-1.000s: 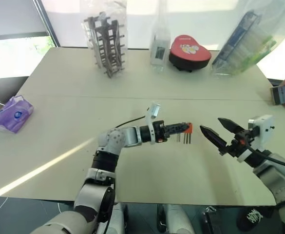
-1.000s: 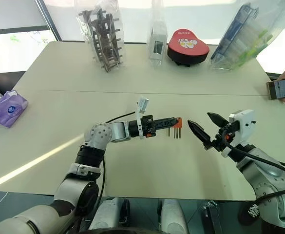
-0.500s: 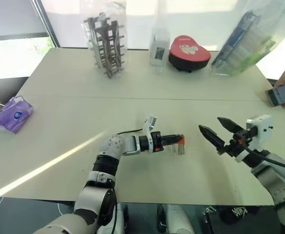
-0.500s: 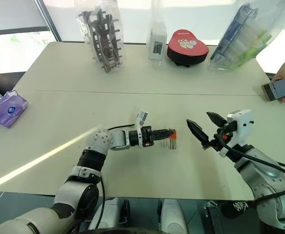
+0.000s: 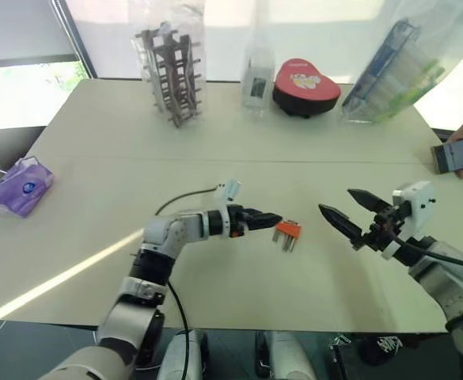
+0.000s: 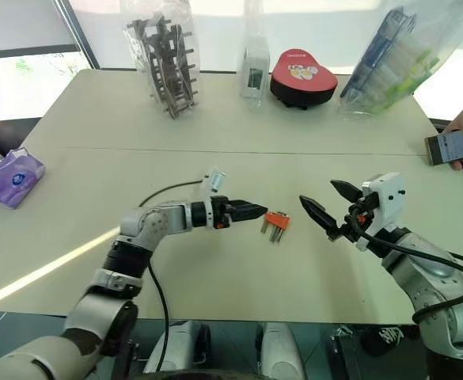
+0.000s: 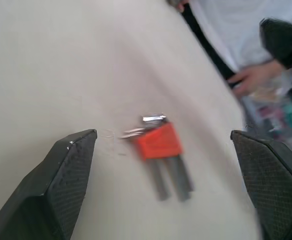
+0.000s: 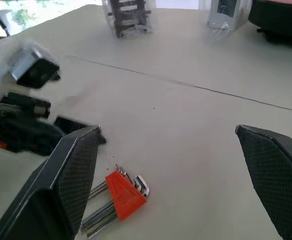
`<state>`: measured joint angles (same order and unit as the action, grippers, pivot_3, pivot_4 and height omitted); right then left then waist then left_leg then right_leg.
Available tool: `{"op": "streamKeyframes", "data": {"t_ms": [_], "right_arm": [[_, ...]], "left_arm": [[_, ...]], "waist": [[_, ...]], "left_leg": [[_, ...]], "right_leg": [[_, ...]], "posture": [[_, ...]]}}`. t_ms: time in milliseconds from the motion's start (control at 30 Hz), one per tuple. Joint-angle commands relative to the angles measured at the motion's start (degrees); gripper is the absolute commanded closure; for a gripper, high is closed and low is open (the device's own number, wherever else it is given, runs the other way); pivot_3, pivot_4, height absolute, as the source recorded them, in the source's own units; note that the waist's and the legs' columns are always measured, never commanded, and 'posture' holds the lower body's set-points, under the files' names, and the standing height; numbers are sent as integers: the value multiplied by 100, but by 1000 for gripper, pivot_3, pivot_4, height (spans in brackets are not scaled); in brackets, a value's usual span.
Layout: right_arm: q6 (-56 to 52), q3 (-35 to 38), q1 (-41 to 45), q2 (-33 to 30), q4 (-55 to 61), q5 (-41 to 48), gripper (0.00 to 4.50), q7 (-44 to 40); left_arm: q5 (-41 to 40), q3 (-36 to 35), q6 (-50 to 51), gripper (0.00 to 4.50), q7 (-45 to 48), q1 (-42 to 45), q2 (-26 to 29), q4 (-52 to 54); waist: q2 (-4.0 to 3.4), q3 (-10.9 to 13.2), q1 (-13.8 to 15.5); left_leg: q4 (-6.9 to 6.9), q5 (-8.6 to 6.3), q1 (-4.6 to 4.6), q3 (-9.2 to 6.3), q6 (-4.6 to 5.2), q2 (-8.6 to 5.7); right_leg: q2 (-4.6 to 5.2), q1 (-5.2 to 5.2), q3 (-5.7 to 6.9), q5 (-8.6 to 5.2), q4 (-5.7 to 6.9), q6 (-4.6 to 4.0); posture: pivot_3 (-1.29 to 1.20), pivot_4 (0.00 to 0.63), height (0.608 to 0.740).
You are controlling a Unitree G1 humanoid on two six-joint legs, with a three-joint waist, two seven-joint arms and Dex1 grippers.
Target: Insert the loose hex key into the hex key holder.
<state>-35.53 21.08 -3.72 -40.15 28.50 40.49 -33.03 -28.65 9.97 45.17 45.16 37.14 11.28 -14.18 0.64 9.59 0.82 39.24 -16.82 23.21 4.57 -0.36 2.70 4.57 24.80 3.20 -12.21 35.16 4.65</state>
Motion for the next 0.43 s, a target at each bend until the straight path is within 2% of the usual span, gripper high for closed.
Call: {"op": "streamKeyframes", "data": {"t_ms": [33,267,433], "right_arm": [[104,194,-164,-499,-96,-181,0,-584],[274,495,-418,-1506,-400,-502,0,-1610],[236,708,-332,-1853,-424,-556,0,-1973]], "left_arm": [[547,428,-1071,40,677,151,357,501],[1069,365,-2146,40,1312,360,1192,832],[690,39,-2031,40,2109,89,2063,1371]], "waist": [[1,0,22],[3,3,102],[2,3,114]], "left_leg": [[0,0,4,1,0,-1],[4,-3,8,2,5,-5],[3,-3,7,2,5,0]], "right_leg": [[1,0,1,0,-3,0],[7,1,0,0,-12,0],[1,5,1,0,-5,0]], "posture": [[0,150,740],[0,150,740],[0,150,740]]}}
